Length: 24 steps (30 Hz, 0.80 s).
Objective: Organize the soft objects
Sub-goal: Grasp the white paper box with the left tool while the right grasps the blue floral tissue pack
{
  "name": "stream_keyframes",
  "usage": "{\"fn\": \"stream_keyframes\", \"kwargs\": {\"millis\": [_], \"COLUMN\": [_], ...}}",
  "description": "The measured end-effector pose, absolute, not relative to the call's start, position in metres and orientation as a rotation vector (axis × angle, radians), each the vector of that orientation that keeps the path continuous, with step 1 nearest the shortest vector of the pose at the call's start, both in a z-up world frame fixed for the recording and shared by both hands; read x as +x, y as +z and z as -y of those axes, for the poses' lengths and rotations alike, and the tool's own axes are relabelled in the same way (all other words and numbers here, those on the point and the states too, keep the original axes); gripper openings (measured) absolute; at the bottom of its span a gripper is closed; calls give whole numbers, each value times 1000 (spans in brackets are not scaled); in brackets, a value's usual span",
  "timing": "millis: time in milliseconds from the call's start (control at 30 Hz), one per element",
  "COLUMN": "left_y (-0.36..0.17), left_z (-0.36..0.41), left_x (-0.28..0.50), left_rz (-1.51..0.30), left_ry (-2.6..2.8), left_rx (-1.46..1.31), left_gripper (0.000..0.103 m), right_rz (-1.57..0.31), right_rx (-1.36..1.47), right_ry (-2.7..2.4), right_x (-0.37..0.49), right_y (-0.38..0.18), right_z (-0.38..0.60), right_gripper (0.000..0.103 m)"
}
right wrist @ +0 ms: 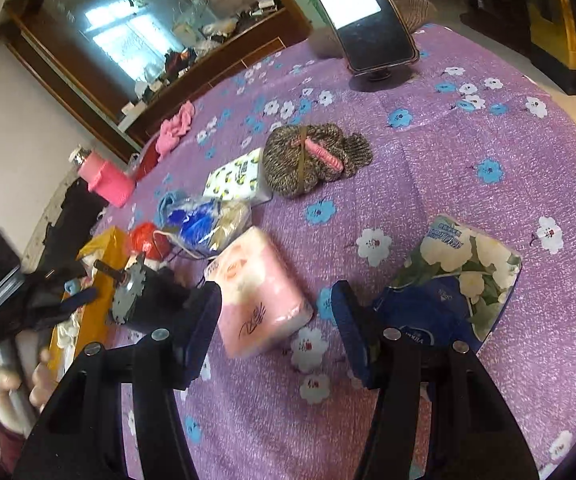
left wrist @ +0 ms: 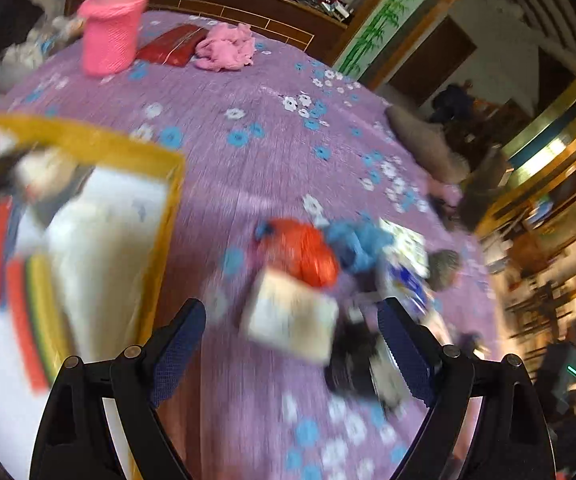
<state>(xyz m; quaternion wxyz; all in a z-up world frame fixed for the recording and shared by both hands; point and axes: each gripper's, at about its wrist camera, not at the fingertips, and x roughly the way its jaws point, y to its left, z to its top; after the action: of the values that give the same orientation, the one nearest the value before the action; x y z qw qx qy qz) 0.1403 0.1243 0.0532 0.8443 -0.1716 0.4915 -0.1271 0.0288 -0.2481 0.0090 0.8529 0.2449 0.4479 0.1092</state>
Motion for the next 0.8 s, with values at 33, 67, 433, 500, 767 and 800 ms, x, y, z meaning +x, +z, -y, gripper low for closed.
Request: {"fn": "stream_keyframes", "kwargs": {"millis": [33, 67, 433, 500, 767, 800], "left_y": [50, 47, 19, 19, 10, 11], "left_z": [-115, -108, -72, -80, -83, -84], "left_x": [151, 159, 175, 160, 91, 84], "left_rz": [-1044, -1051, -1197, -1208, -1251, -1243], "left_ry": [-268, -269, -231, -245, -435, -450], "left_rx": [-330, -307, -57, -52, -112, -141], "left_gripper": [88, 88, 48, 44, 55, 59], "right_rz": [-932, -924, -916, -916, -924, -923], "right_rx": [514, 514, 481, 482, 452, 447], "right_ry": [232, 233, 208, 207, 197, 194], "right_x": [28, 26, 33, 34, 33, 33], "right_y": [11, 12, 13, 13, 12, 12], "right_z": [249, 250, 244, 244, 239, 238], "right_gripper": [56, 56, 56, 56, 56, 56]}}
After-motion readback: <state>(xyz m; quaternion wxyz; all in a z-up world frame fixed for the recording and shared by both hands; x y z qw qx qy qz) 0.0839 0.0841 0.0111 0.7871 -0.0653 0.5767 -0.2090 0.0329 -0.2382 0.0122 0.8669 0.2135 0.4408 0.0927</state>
